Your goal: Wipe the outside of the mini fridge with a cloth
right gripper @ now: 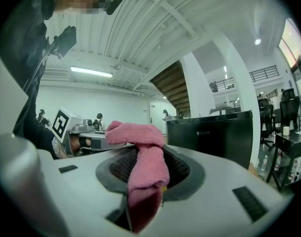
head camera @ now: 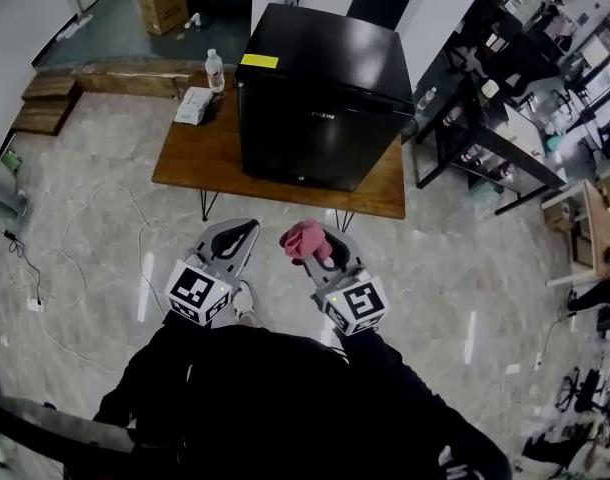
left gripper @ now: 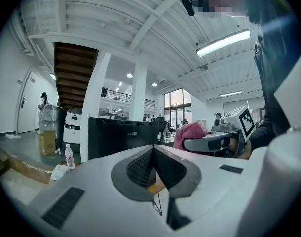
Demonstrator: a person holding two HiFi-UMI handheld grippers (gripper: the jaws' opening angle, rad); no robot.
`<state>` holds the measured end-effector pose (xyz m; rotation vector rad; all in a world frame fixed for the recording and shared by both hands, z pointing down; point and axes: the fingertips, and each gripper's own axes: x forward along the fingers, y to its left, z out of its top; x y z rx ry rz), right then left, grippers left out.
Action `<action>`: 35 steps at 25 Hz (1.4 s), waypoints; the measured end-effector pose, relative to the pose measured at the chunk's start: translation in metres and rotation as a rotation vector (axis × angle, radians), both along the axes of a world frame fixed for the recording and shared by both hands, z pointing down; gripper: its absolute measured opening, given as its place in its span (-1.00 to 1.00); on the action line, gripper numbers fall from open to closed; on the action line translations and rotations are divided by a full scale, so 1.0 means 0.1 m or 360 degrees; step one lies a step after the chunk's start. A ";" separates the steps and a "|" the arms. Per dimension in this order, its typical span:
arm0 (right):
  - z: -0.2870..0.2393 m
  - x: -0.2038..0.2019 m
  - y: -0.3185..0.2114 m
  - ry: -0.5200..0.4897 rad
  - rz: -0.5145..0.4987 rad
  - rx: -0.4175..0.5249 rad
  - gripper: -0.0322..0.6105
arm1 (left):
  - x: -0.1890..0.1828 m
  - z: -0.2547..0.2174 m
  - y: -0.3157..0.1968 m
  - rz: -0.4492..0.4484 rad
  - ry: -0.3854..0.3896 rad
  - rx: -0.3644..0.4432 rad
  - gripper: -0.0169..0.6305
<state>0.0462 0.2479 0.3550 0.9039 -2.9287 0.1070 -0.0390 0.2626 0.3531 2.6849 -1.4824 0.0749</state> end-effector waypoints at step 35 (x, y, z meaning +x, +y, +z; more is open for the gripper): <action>0.32 -1.97 -2.79 0.0161 0.0659 -0.0057 -0.51 | -1.60 0.20 -2.39 -0.0053 -0.0068 -0.0009 -0.93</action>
